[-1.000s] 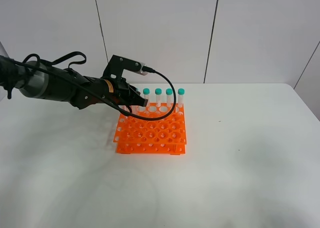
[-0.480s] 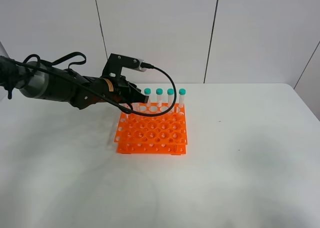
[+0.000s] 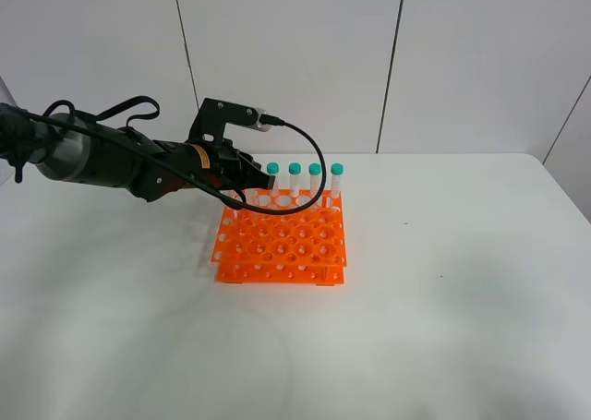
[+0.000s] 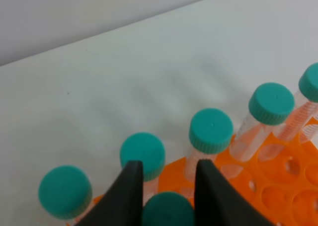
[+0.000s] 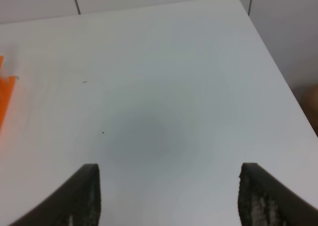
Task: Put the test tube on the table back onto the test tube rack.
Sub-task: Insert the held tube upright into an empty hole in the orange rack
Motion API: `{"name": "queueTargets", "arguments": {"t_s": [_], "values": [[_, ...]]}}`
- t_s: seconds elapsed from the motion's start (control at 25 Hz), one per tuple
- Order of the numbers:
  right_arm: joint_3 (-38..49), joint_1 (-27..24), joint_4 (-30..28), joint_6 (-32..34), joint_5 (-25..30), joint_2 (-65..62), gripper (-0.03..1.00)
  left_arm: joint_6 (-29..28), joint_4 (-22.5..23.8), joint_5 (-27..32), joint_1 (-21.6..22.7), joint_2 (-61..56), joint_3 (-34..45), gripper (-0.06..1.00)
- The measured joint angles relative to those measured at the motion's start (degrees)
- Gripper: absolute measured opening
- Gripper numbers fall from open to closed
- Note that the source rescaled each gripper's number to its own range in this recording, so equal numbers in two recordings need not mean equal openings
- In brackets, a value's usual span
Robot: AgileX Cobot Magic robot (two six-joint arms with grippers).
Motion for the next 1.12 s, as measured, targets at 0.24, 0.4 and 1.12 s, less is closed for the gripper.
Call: {"name": "queueTargets", "arguments": {"t_s": [0.24, 0.4, 1.12], "values": [[0.0, 0.0, 0.0, 0.0, 0.0, 0.0, 0.64, -1.8, 0.0, -0.6, 0.0, 0.0, 0.1, 0.0], [0.0, 0.0, 0.0, 0.0, 0.0, 0.0, 0.64, -2.1, 0.0, -0.5, 0.0, 0.0, 0.1, 0.0], [0.0, 0.0, 0.1, 0.0, 0.0, 0.0, 0.64, -1.9, 0.0, -1.8, 0.0, 0.8, 0.8, 0.0]]}}
